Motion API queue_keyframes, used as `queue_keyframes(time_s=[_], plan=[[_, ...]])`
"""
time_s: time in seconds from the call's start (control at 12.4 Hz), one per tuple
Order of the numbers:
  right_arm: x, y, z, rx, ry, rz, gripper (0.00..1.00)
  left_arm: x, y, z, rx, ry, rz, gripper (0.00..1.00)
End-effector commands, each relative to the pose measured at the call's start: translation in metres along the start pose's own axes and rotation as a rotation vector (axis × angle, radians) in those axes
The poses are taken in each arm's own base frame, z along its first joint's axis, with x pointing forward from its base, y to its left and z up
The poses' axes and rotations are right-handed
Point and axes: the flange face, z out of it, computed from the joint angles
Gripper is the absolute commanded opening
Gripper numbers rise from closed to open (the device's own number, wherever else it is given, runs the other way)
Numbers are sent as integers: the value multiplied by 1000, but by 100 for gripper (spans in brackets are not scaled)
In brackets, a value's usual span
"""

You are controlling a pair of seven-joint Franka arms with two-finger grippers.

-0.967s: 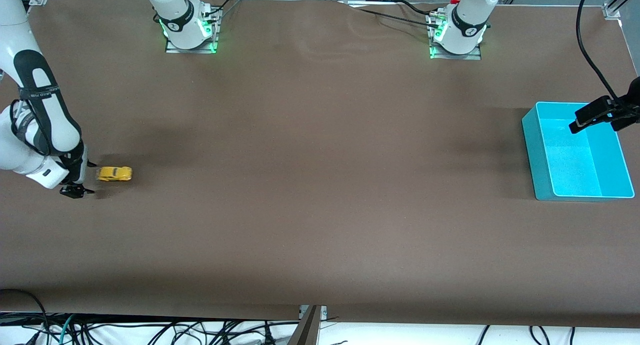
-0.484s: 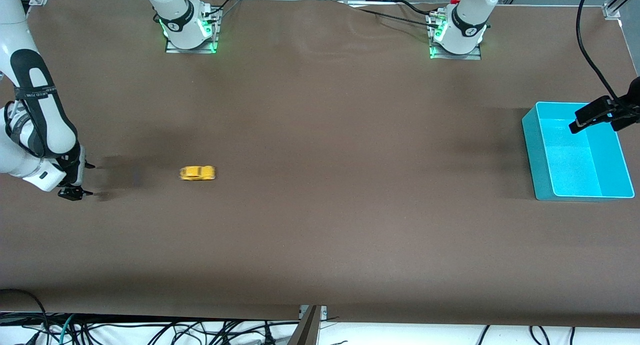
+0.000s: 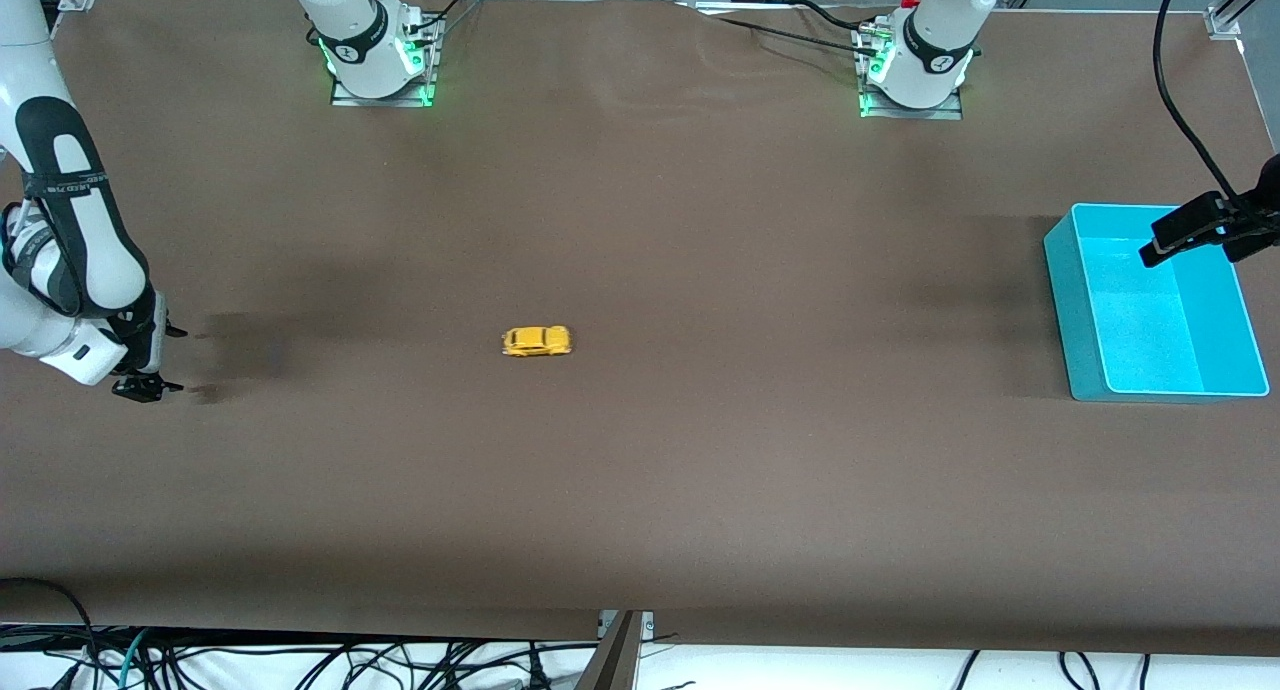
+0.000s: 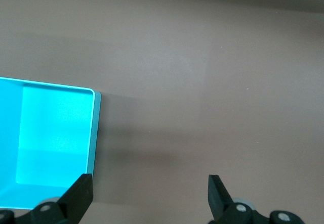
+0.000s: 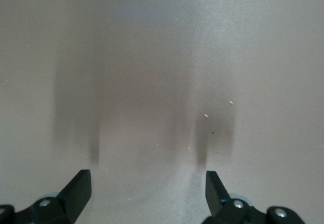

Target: Wind and store yellow beetle car

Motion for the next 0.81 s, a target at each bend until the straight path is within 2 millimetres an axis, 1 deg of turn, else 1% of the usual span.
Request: queue_keyframes(time_s=[0.0,0.08,0.16,0.24,0.32,0.48,0.56,0.64,0.73], plan=[[4,4,-7,5,8,3,100,0,-5,-5,-5,14,6,100],[4,4,-8,4,7,3,100,0,-8,-5,13,15,6,100],[4,5,-10,3,6,1,100,1,-10,-13,41,32,8,100],[6,5,-10,8,9,0,100,5,-11,-16,62,40,5,100],[6,6,-14,3,6,-1,100,7,-12,-16,65,42,2,100],[9,8,-17,-2,2,-7,100,19,-18,9,66,-2,-9,100],[10,11,-22,-7,-1,-11,100,21,-24,15,70,-11,-6,100],[11,14,-27,-2,3,-12,100,27,-23,34,69,-44,-9,100],[12,20,-35,1,4,-19,100,32,-24,46,46,-64,-20,100]])
